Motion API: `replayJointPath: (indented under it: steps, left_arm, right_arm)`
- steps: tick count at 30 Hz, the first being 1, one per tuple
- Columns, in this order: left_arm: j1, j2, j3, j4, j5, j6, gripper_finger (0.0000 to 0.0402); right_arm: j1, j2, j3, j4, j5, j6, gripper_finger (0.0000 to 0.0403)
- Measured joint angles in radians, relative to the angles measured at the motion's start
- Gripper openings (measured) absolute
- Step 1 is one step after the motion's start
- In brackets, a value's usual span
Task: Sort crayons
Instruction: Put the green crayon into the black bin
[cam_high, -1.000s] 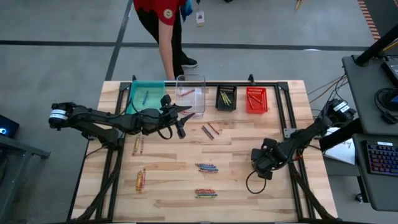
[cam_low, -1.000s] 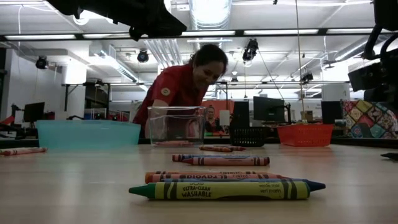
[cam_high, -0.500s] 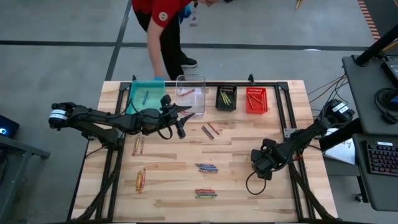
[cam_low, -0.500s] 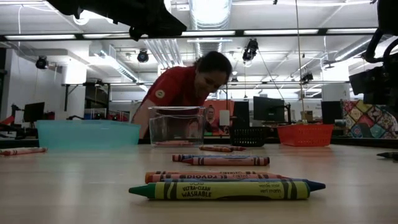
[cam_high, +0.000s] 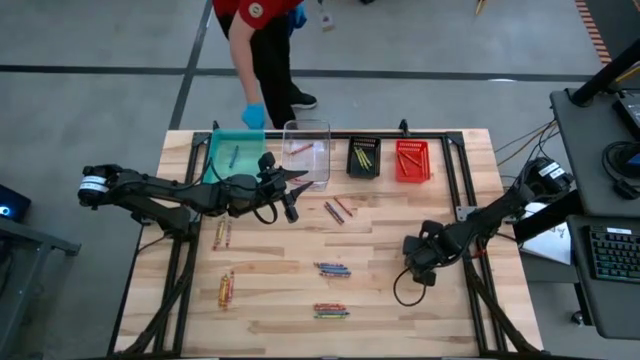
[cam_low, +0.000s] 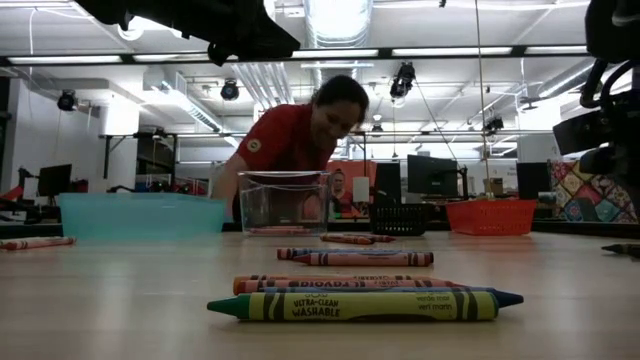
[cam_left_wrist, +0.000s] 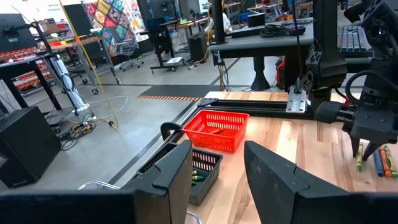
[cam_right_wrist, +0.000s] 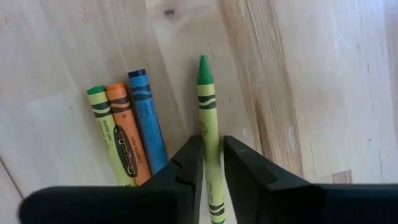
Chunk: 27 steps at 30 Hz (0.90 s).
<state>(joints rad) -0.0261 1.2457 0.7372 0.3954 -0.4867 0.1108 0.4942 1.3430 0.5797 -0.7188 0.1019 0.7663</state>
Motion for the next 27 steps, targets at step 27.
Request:
replayJointPath:
  steps: [27]
  left_arm:
    - [0.000, 0.000, 0.000, 0.000, 0.000, -0.016, 0.0129]
  right_arm:
    - [-0.439, -0.077, 0.276, -0.047, 0.090, -0.214, 0.0011]
